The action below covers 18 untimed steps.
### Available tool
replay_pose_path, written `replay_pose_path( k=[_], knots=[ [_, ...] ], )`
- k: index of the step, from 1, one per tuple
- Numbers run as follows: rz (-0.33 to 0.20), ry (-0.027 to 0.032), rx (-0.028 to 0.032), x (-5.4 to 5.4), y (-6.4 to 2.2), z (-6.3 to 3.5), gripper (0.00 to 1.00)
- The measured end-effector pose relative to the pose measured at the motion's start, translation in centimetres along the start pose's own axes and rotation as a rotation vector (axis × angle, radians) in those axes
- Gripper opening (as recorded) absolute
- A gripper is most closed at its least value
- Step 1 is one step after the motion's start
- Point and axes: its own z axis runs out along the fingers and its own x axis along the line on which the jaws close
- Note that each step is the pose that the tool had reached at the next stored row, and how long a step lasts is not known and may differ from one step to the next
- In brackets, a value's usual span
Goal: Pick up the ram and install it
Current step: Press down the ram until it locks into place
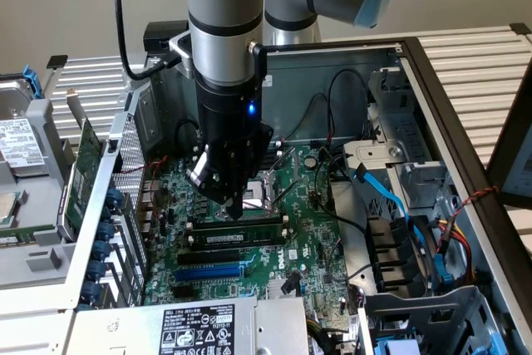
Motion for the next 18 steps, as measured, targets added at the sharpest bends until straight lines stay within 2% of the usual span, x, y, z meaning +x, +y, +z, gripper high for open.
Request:
replay_pose_path(
  k=[5, 9, 11, 18],
  knots=[
    [0.059, -0.0003, -0.0004, 0.00, 0.00, 0.01, 0.11],
    [0.104, 0.0000, 0.0021, 0.00, 0.00, 0.02, 0.11],
    [0.123, 0.0002, 0.0063, 0.00, 0.00, 0.03, 0.11],
    [0.186, -0.0003, 0.0273, 0.00, -0.01, 0.05, 0.11]
  ],
)
